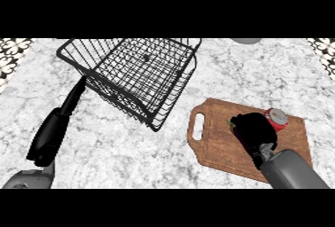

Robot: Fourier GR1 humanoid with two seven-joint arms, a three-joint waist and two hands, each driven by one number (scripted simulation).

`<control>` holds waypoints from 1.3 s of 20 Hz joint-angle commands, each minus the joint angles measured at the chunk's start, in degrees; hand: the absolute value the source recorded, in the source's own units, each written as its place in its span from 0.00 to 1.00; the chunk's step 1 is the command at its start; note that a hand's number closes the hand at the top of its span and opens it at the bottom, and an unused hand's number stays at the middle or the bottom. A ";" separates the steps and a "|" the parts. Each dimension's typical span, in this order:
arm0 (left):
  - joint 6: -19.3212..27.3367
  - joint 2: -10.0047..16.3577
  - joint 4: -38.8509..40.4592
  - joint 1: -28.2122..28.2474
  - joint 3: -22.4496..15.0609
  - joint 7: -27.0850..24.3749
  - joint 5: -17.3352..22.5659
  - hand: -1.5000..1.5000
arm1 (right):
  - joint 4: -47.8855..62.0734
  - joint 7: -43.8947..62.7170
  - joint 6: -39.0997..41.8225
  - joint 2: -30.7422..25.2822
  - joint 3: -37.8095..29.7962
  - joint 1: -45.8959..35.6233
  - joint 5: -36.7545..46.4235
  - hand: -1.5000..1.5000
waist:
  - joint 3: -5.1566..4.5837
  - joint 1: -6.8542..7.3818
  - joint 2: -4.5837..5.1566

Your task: Pick the eggplant from the cutting board and place it in the tiered basket

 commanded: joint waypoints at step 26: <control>-1.08 -1.90 -1.07 3.15 1.51 -1.48 -1.94 0.50 | -36.19 21.72 -15.29 8.93 -22.71 16.85 -0.70 1.00 | 0.12 -1.35 -0.21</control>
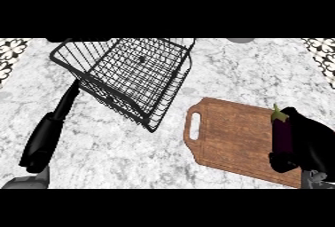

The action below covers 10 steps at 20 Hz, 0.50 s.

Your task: Pick the eggplant from the cutting board and place it in the tiered basket

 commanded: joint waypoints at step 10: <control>-1.74 -0.15 -1.66 -0.19 -0.40 0.97 -0.46 0.50 | -27.27 12.66 15.37 3.99 -2.78 -15.30 -11.09 1.00 | -0.03 1.85 0.26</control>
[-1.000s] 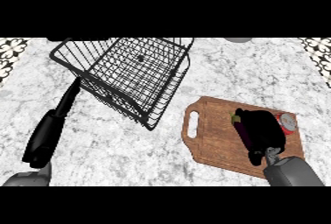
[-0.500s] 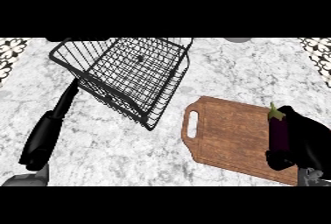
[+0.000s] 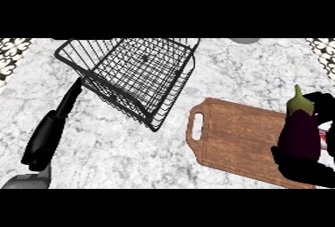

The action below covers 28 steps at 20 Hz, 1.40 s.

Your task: Pick the eggplant from the cutting board and place it in the tiered basket

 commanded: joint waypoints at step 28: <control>-1.95 -2.57 1.58 -3.07 -1.16 0.54 -1.37 0.50 | 61.74 13.29 -14.79 11.76 -3.63 -67.65 -7.11 1.00 | -0.03 2.58 0.58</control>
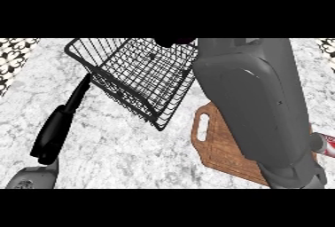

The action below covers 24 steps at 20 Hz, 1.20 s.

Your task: Pick the eggplant from the cutting board and place it in the tiered basket

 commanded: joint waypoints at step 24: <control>-0.41 -0.25 2.23 -0.84 0.76 -2.60 -0.43 0.50 | 41.50 -24.11 -61.63 -1.35 -2.44 -9.61 -15.52 0.00 | -0.01 0.19 0.36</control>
